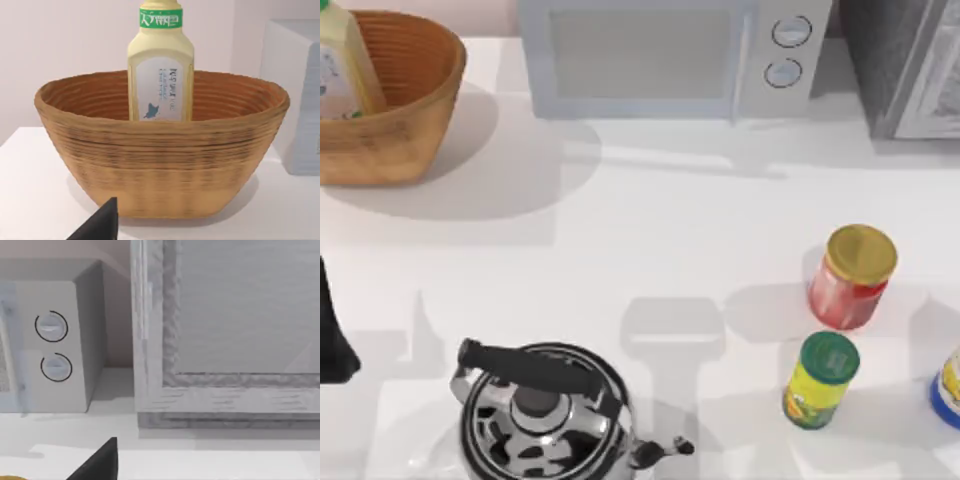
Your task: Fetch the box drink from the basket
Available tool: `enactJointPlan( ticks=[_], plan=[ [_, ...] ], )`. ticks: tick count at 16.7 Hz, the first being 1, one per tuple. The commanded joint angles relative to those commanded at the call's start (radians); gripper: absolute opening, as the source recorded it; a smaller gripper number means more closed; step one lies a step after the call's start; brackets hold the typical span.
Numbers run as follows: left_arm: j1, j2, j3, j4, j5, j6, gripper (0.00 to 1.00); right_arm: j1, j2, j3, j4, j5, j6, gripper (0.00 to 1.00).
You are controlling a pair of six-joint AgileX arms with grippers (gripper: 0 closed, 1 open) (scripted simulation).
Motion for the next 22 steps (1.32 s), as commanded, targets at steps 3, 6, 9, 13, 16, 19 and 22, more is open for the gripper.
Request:
enactJointPlan(
  ticks=[3, 6, 9, 13, 16, 19, 22],
  plan=[
    [0.000, 0.010, 0.002, 0.005, 0.000, -0.001, 1.00, 0.000, 0.000, 0.000, 0.000, 0.000, 0.000, 1.00],
    [0.002, 0.100, 0.028, 0.060, 0.001, -0.003, 1.00, 0.000, 0.000, 0.000, 0.000, 0.000, 0.000, 1.00],
    [0.005, 0.262, 0.089, 0.174, 0.004, -0.001, 1.00, 0.000, 0.000, 0.000, 0.000, 0.000, 0.000, 1.00],
    [0.012, 0.560, 0.214, 0.387, 0.014, 0.006, 1.00, 0.000, 0.000, 0.000, 0.000, 0.000, 0.000, 1.00],
    [0.021, 0.825, 0.324, 0.568, 0.029, 0.011, 1.00, 0.000, 0.000, 0.000, 0.000, 0.000, 0.000, 1.00],
    [0.033, 1.103, 0.436, 0.746, 0.048, 0.014, 1.00, 0.000, 0.000, 0.000, 0.000, 0.000, 0.000, 1.00],
    [0.048, 1.377, 0.540, 0.909, 0.069, 0.016, 1.00, 0.000, 0.000, 0.000, 0.000, 0.000, 0.000, 1.00]
  ],
)
